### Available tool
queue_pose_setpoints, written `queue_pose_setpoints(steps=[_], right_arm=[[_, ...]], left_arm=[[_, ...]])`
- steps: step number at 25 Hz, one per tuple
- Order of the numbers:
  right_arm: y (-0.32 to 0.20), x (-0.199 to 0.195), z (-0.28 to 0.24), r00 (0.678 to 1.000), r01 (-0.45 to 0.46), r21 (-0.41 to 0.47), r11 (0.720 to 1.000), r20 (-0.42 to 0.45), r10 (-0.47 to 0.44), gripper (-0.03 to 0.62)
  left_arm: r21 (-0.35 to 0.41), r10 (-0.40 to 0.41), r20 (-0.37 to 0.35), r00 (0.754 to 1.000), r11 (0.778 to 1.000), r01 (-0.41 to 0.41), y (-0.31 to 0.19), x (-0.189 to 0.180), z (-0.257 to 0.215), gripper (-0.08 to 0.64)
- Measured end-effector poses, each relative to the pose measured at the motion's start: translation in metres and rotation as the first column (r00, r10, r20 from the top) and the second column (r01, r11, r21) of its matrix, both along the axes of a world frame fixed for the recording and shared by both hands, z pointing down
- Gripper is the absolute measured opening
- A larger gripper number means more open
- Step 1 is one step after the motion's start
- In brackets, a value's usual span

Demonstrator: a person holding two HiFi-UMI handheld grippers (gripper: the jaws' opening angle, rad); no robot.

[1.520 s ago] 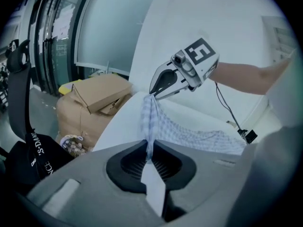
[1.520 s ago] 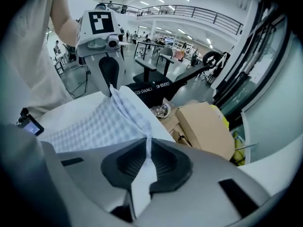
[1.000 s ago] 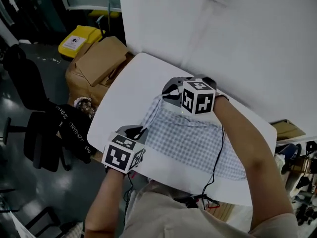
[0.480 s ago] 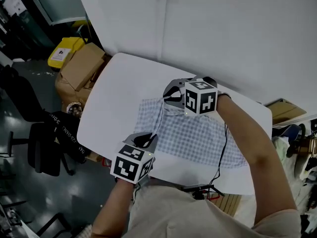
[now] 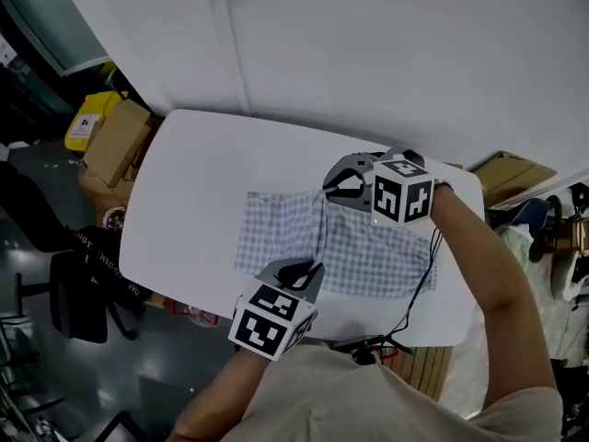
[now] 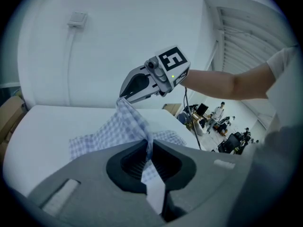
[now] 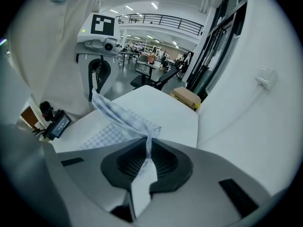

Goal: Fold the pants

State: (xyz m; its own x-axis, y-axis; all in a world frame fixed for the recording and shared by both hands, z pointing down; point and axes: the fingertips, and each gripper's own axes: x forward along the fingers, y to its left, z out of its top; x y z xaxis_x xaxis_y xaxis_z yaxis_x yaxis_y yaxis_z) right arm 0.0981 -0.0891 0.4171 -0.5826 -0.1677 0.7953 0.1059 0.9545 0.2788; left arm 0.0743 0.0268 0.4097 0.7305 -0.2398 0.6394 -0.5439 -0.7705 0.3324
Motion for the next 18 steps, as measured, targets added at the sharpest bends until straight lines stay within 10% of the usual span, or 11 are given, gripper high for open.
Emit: queue_pose_setpoints(steps=[18], right_arm=[[0.102, 0.212, 0.063, 0.958, -0.278, -0.1, 0.955, -0.108, 0.267, 0.046]], left_arm=[[-0.145, 0.326, -0.01, 0.945, 0.935, -0.324, 0.105, 0.207, 0.053, 0.031]])
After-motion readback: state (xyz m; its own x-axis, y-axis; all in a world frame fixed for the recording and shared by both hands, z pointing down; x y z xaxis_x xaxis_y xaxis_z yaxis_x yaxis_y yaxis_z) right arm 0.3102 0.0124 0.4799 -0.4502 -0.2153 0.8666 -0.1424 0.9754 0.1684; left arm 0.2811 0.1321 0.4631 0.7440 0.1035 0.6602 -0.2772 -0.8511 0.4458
